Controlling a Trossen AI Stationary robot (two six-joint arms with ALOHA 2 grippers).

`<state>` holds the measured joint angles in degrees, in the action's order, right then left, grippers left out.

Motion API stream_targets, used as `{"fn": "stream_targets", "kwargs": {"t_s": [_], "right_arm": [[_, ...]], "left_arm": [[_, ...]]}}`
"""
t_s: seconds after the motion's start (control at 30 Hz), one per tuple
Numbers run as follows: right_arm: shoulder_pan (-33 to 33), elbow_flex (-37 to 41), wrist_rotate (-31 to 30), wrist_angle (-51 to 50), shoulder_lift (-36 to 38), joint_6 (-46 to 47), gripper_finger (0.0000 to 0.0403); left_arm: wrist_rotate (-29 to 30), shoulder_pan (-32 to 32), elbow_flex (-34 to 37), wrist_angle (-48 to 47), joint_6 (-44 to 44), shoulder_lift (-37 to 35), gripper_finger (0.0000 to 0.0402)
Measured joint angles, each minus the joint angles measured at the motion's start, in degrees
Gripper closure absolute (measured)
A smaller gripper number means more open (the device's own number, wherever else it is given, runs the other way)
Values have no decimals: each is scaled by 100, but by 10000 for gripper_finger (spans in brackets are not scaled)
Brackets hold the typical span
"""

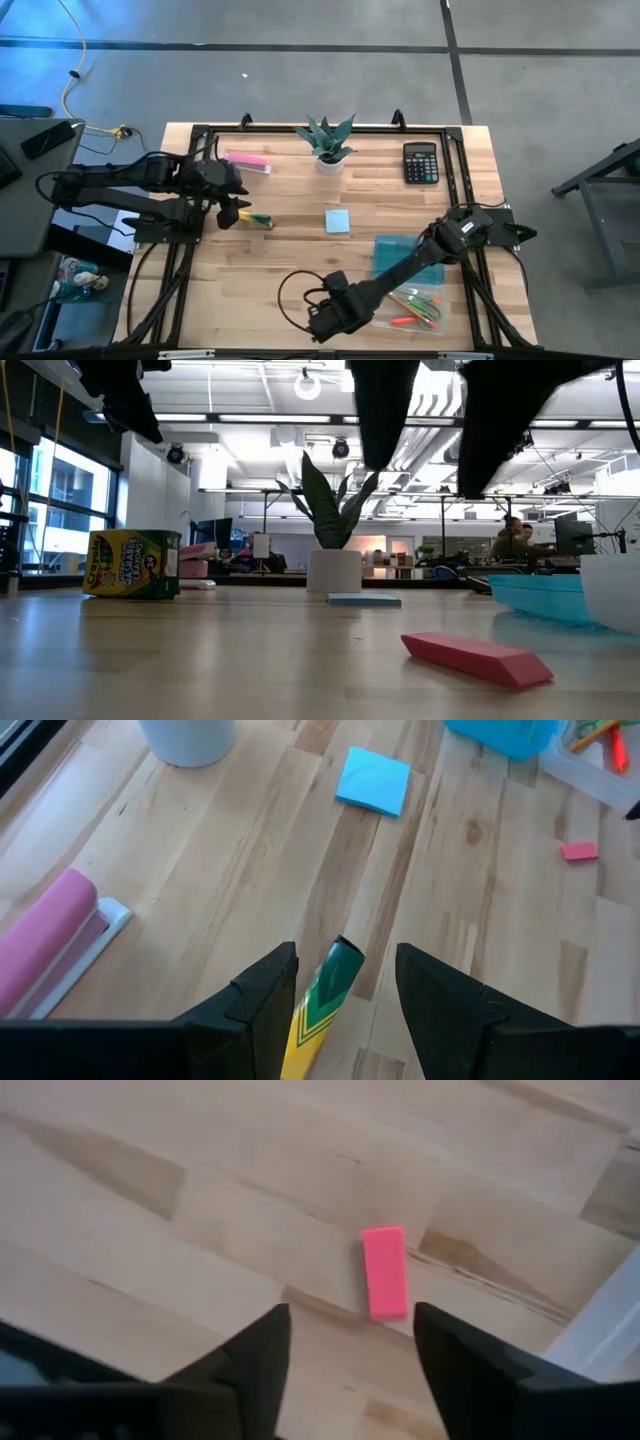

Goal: Pack school essentials
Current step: Put the pink eraser into the blue supply box

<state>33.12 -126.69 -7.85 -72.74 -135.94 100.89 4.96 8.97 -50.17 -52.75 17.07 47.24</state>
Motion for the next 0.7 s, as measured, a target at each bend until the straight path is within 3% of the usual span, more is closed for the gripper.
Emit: {"fn": "stream_targets", "kwargs": {"t_s": [0.2, 0.7], "right_arm": [[-84, 2, 402, -150, -217, -61, 162], [-255, -3, 851, 132, -807, -239, 162]], "left_arm": [[8, 1, 0, -1, -18, 31, 241], [25, 2, 0, 7, -65, 27, 241]]}}
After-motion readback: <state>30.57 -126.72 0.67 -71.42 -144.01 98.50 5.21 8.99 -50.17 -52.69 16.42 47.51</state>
